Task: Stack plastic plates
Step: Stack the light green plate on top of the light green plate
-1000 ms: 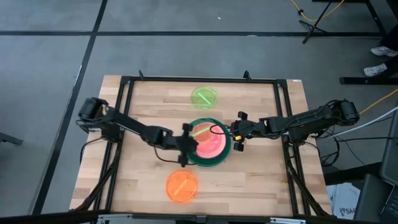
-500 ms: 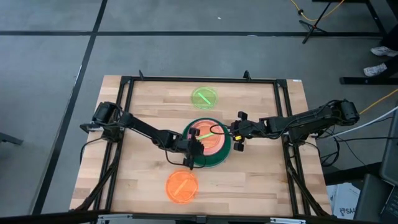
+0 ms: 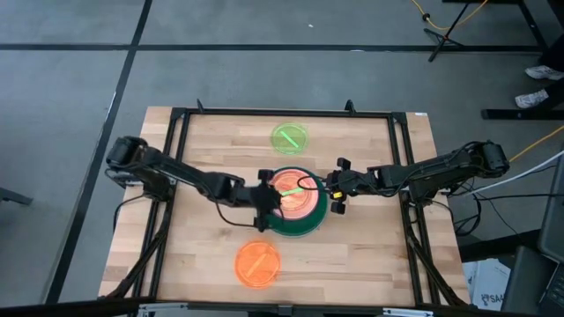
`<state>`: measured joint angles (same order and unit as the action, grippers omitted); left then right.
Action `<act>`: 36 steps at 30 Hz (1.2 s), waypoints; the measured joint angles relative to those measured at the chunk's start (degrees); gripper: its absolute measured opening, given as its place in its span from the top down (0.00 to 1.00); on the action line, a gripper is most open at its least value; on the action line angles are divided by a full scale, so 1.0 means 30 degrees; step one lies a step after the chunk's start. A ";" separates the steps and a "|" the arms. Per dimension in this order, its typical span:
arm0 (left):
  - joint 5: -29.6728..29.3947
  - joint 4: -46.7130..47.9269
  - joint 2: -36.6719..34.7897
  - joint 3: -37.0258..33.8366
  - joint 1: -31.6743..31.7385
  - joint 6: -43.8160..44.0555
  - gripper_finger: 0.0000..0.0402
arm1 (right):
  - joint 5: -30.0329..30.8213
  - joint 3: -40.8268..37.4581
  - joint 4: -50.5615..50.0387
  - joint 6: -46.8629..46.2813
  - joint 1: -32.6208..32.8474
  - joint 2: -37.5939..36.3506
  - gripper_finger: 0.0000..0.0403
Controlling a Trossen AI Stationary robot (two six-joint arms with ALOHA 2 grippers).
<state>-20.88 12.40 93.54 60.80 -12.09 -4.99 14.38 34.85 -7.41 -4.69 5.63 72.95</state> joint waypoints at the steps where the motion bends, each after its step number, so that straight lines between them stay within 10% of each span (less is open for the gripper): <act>1: 0.0000 0.0113 -0.0415 0.0000 0.0104 0.0004 0.75 | 0.0005 0.0000 0.0011 -0.0008 0.0000 0.0000 0.66; 20: 0.0440 -0.0367 0.0164 -0.0003 0.8896 0.4894 0.75 | 0.0027 0.0000 0.0054 0.0053 0.0000 0.0000 0.66; 36: 0.4469 -0.2364 0.4293 -0.0029 1.4325 0.7639 0.75 | 0.0049 0.0000 0.0316 0.0219 0.0000 0.0000 0.66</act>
<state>-7.48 5.31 106.42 60.71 30.88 17.93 14.52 34.85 -6.46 -4.03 5.63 72.95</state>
